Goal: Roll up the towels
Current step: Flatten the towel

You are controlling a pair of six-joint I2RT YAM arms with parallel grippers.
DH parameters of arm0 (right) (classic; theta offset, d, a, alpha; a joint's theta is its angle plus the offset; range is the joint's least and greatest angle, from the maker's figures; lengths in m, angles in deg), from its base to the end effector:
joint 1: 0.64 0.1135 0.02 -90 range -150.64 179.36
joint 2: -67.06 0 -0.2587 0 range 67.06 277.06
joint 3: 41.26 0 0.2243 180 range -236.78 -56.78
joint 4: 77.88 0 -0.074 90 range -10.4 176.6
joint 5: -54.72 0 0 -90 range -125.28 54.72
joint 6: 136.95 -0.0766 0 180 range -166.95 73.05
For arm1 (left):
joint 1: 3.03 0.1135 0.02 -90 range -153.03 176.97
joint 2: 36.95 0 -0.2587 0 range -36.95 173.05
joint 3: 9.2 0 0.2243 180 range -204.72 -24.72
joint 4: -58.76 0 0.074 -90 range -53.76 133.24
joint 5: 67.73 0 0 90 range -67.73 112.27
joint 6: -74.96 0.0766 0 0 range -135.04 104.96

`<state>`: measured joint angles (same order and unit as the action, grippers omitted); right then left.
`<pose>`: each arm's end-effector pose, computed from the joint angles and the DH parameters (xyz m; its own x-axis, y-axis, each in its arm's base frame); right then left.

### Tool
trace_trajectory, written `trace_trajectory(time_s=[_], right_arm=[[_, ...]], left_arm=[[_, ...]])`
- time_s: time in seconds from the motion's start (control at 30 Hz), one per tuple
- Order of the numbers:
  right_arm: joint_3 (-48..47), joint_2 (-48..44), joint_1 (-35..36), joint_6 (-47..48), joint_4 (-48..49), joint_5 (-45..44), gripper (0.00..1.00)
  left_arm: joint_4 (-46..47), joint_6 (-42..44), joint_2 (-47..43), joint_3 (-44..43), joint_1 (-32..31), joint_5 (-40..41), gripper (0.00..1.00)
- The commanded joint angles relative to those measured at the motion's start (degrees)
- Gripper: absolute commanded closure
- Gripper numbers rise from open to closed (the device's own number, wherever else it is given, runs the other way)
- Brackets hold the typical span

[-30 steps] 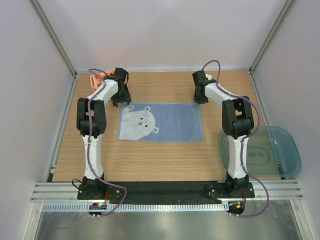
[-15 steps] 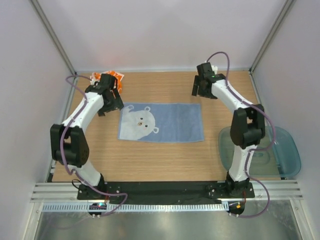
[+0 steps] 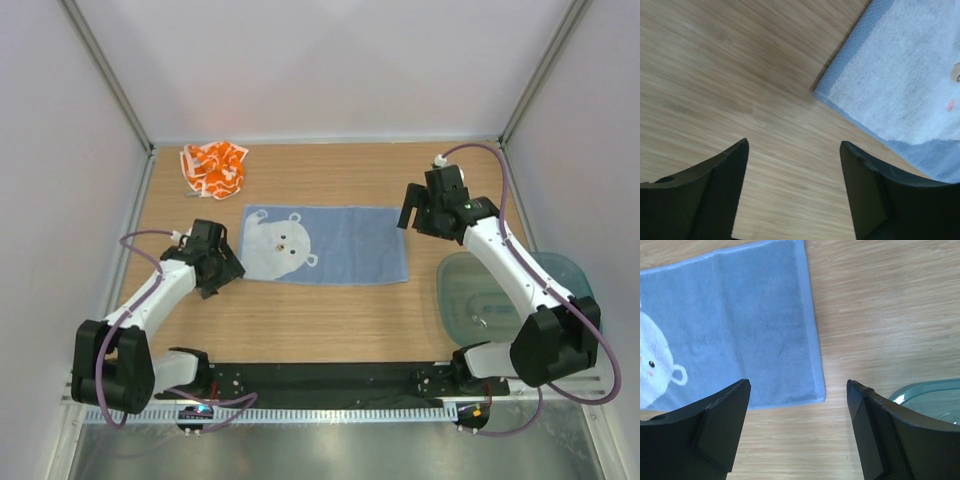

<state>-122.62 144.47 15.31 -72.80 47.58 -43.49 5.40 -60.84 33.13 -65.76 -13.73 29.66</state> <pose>0.2746 0.0671 0.2657 -0.7491 0.2347 -0.6194 0.1576 0.9714 0.1775 0.2070 -0.0291 0.1664 -0.7264 -0.5863 -0.3586 -0.5541 0.8083 -0.1990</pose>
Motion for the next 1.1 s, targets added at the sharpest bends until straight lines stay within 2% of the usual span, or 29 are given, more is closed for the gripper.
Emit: trace_trajectory(time_s=[0.0, 0.03, 0.13, 0.57, 0.7, 0.83, 0.93, 1.07], right_arm=[[0.89, -2.7, 0.49, -0.61, 0.01, 3.02, 0.16], [1.07, -3.31, 0.58, -0.35, -0.17, 3.11, 0.17], [2.21, -4.19, 0.67, -0.08, -0.44, 3.2, 0.18], [1.95, -3.49, 0.67, 0.36, -0.44, 3.2, 0.21], [1.68, -2.79, 0.67, 0.45, -0.35, 3.29, 0.21], [1.95, -2.79, 0.67, 0.27, -0.09, 3.46, 0.21], [2.04, -2.79, 0.67, 0.18, -0.26, 3.46, 0.22], [2.91, -2.96, 0.67, -0.43, -0.35, 3.55, 0.24]], left_arm=[[10.33, -2.89, -0.48, 0.87, 0.15, -1.07, 0.3], [10.51, -3.24, 1.44, 0.96, 0.24, -1.94, 0.4], [13.23, -3.94, 5.04, 1.57, 0.24, -3.61, 0.46], [15.26, -3.68, 10.68, 0.87, 0.33, 0.07, 0.51], [16.48, -3.24, 12.7, 1.05, 0.33, -0.1, 0.59], [17.72, -2.63, 14.11, 0.78, 0.24, -0.72, 0.62], [17.98, -2.28, 14.64, 0.61, 0.24, -0.81, 0.71], [18.07, -1.92, 13.85, 0.78, 0.33, -1.25, 0.91]])
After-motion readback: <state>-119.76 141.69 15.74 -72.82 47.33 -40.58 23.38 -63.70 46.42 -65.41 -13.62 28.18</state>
